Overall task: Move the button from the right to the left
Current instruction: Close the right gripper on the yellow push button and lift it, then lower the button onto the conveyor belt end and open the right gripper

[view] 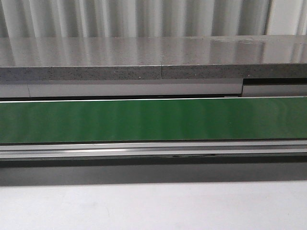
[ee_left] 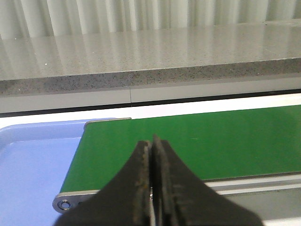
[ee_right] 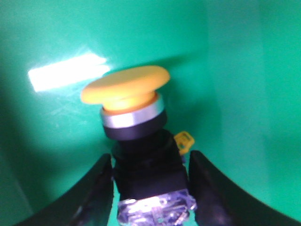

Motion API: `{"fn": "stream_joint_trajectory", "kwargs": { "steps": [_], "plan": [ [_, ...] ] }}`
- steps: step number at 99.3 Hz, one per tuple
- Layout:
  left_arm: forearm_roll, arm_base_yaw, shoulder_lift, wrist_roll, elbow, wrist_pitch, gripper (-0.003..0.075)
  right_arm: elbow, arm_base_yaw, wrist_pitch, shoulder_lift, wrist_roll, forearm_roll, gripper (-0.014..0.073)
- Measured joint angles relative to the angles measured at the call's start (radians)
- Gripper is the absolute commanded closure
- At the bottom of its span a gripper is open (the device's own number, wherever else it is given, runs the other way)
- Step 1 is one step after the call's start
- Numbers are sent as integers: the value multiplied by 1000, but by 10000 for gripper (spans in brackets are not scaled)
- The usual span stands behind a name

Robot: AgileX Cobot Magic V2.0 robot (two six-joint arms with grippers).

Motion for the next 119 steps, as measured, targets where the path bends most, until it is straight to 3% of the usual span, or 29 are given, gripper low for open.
{"fn": "stream_joint_trajectory", "kwargs": {
  "steps": [23, 42, 62, 100, 110, 119],
  "plan": [
    [0, 0, 0, 0, 0, 0, 740, -46, 44, 135, -125, -2, 56, 426],
    [0, 0, 0, 0, 0, 0, 740, -49, 138, 166, -272, -2, 101, 426],
    [0, 0, 0, 0, 0, 0, 740, -31, 236, 227, -304, 12, 118, 426],
    [0, 0, 0, 0, 0, 0, 740, 151, 276, 113, -298, 40, 134, 426],
    [0, 0, 0, 0, 0, 0, 740, 163, 276, 95, -283, 42, 139, 355],
    [0, 0, 0, 0, 0, 0, 740, 165, 276, 79, -280, 42, 149, 192]
  ]
}}
